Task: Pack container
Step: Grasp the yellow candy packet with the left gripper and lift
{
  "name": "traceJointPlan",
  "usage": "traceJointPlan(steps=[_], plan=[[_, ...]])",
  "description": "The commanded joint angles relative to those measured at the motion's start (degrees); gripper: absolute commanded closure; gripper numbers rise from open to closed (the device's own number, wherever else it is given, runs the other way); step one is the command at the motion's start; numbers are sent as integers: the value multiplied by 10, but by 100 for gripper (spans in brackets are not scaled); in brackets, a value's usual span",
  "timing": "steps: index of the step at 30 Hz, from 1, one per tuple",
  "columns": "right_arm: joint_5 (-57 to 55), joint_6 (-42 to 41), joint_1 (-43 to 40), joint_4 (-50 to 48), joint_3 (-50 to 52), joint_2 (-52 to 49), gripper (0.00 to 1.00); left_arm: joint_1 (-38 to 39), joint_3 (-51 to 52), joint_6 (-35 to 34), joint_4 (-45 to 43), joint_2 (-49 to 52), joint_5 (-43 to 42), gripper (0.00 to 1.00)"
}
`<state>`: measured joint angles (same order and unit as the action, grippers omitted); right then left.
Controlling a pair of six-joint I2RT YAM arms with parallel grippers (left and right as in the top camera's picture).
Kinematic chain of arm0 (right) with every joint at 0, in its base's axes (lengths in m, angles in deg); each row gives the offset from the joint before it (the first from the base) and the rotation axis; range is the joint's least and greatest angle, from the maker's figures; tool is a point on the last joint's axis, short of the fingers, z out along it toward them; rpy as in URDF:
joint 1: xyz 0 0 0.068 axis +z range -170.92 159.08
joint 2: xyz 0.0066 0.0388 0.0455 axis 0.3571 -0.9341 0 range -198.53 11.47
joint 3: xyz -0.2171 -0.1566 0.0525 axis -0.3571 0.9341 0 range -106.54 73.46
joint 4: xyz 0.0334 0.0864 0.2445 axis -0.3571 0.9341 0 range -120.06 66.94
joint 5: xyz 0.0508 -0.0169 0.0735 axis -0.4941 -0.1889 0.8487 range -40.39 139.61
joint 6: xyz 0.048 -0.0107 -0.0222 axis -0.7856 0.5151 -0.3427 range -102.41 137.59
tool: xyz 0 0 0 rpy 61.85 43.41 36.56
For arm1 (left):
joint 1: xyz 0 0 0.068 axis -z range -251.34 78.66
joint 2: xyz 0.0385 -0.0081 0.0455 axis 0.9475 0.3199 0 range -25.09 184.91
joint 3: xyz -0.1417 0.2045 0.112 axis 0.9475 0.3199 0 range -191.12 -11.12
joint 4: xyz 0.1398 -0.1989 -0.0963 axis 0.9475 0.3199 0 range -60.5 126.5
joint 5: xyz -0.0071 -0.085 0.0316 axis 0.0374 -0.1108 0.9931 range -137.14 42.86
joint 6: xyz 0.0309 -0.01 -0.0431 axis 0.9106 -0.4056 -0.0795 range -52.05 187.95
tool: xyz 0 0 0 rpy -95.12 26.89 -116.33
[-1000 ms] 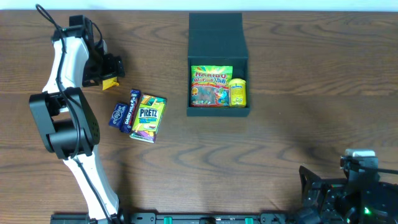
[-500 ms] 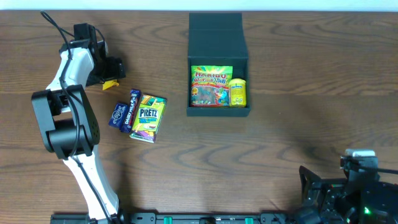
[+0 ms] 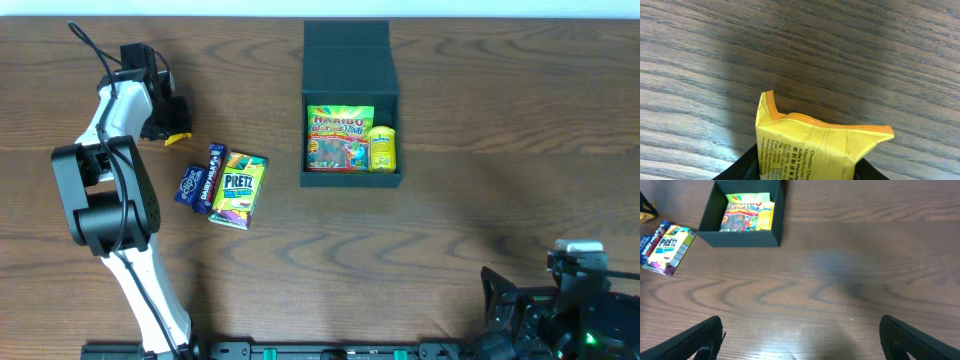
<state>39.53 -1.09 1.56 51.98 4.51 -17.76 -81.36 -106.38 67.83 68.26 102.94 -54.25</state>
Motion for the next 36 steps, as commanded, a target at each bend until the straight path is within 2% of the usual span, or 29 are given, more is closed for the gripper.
traceJointPlan(steps=[1, 8, 17, 28, 36], plan=[[-4, -6, 4, 1, -3, 0, 1, 0, 12, -15, 10, -8, -4, 60], [-4, -6, 4, 1, -3, 0, 1, 1, -12, -34, 52, -14, -20, 66], [-4, -6, 4, 1, -3, 0, 1, 28, -104, -42, 122, -15, -19, 66], [-4, -6, 4, 1, -3, 0, 1, 136, -202, -53, 138, -15, -19, 65], [-4, -6, 4, 1, -3, 0, 1, 223, -214, -63, 139, -15, -19, 65]])
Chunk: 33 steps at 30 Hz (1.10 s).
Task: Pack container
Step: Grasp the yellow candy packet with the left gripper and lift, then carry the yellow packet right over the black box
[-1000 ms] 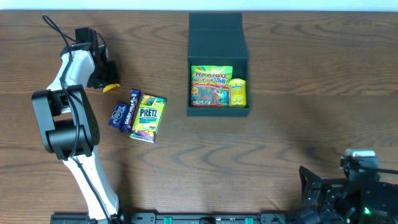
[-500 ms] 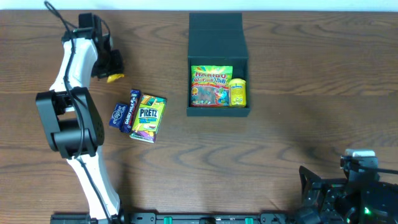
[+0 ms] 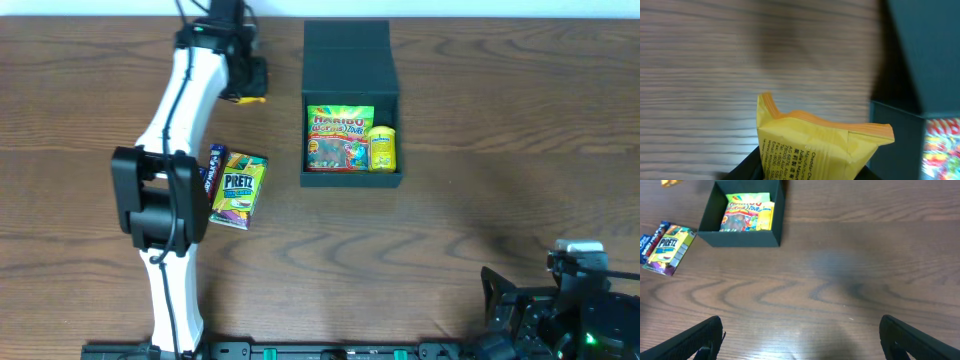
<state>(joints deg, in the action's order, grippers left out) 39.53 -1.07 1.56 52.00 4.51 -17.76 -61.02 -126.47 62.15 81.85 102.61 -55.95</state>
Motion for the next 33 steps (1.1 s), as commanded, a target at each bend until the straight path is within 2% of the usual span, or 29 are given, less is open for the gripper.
traceJointPlan(steps=[1, 7, 17, 27, 30, 33], plan=[[-4, -6, 4, 0, -3, 0, 1, 30, -13, -6, 3, -11, -2, 65], [-4, -6, 4, 0, -3, 0, 1, 93, -18, 10, -11, -11, -2, 65], [-4, -6, 4, 0, -3, 0, 1, 163, -18, 132, -78, -11, -3, 66], [-4, -6, 4, 0, -3, 0, 1, 219, -18, 331, -130, -10, -22, 68], [-4, -6, 4, 0, -3, 0, 1, 220, -18, 403, -139, -9, -56, 68], [-4, -6, 4, 0, -3, 0, 1, 220, -18, 447, -147, -6, -80, 67]])
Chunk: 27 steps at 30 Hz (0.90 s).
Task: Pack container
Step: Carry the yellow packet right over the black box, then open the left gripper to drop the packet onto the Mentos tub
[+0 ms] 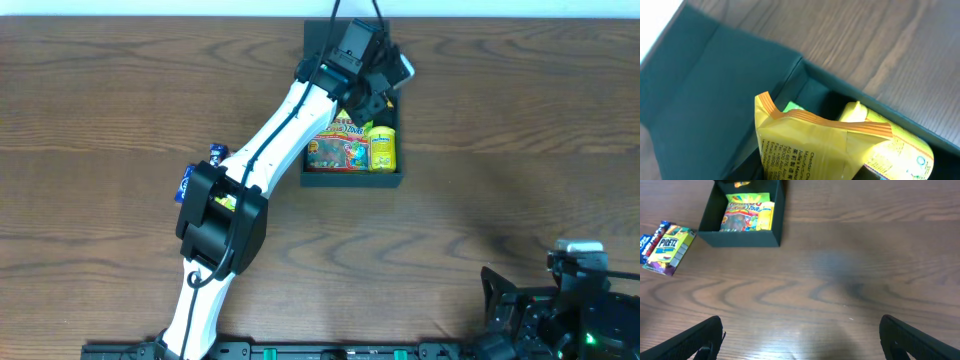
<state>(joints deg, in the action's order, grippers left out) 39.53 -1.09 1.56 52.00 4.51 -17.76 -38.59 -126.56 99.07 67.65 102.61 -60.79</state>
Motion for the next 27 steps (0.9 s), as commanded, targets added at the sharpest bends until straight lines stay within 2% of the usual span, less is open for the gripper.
traceJointPlan(steps=[1, 4, 10, 22, 27], plan=[[-4, -6, 4, 0, -3, 0, 1, -5, -17, 87, -8, -4, -35, 67], [-4, -6, 4, 0, -3, 0, 1, -5, -17, 114, -22, 5, -40, 67], [-4, -6, 4, 0, -3, 0, 1, -1, -17, 113, -70, 30, -59, 66], [-4, -6, 4, 0, -3, 0, 1, 7, -17, 113, -89, 70, -59, 70], [-4, -6, 4, 0, -3, 0, 1, 7, -17, 113, -90, 80, -59, 68]])
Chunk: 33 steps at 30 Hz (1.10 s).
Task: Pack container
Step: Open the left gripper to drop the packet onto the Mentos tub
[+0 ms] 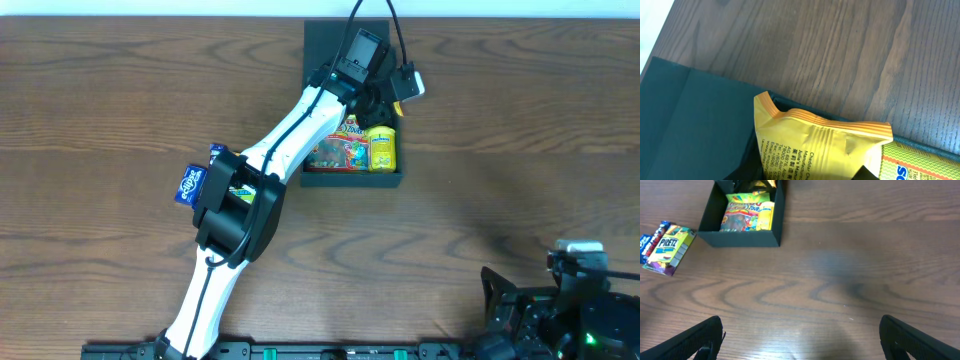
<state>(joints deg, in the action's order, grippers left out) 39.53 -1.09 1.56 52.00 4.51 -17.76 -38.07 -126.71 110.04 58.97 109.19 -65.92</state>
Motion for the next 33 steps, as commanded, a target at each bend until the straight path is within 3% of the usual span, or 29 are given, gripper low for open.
traceJointPlan(steps=[1, 8, 14, 23, 28, 33], plan=[[-4, -6, 4, 0, -3, 0, 1, 2, -16, 3, -1, 15, -7, 68], [-4, -6, 4, 0, -3, 0, 1, 2, -15, -1, 5, 16, 4, 63], [-4, -6, 4, 0, -3, 0, 1, 2, -15, -3, 4, 16, 10, 41], [-4, -6, 4, 0, -3, 0, 1, 1, -16, -50, -14, 10, 23, 28], [-4, -6, 4, 0, -3, 0, 1, 0, -16, -53, -12, -19, 64, 25], [-4, -6, 4, 0, -3, 0, 1, 0, -16, -97, -12, -56, 63, 24]])
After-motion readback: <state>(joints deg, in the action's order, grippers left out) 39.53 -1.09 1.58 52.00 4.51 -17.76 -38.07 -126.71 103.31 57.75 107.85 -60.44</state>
